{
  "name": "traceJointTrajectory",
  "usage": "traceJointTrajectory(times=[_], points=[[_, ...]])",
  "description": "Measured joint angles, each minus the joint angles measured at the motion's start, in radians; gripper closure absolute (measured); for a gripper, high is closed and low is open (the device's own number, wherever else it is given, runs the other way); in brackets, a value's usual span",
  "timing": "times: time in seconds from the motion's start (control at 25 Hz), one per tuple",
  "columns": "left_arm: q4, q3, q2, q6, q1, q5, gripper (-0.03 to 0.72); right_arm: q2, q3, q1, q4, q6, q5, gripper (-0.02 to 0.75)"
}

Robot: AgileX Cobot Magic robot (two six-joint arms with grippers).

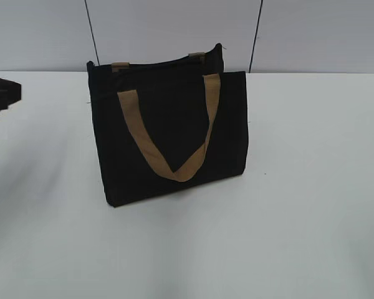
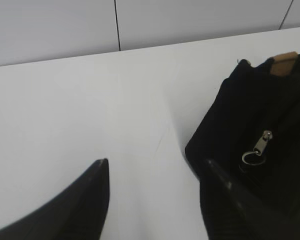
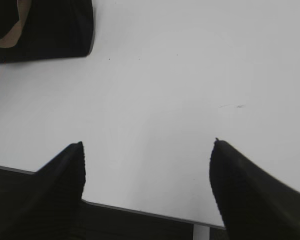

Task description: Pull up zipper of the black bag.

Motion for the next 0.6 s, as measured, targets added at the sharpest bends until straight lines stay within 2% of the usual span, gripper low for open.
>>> traceJointTrajectory(times=[0.28, 0.44, 0.6], points=[[-0.064, 0.0, 0.236, -0.004, -0.139, -0.249, 0.254, 0.0, 0.0, 0.0, 0.0, 0.0, 0.0, 0.149], [-0.065, 0.001, 0.306, -0.039, -0.171, -0.295, 0.254, 0.0, 0.0, 0.0, 0.0, 0.0, 0.0, 0.149], [-0.067, 0.035, 0.344, -0.128, -0.174, -0.363, 0.254, 0.0, 0.0, 0.0, 0.0, 0.0, 0.0, 0.149]])
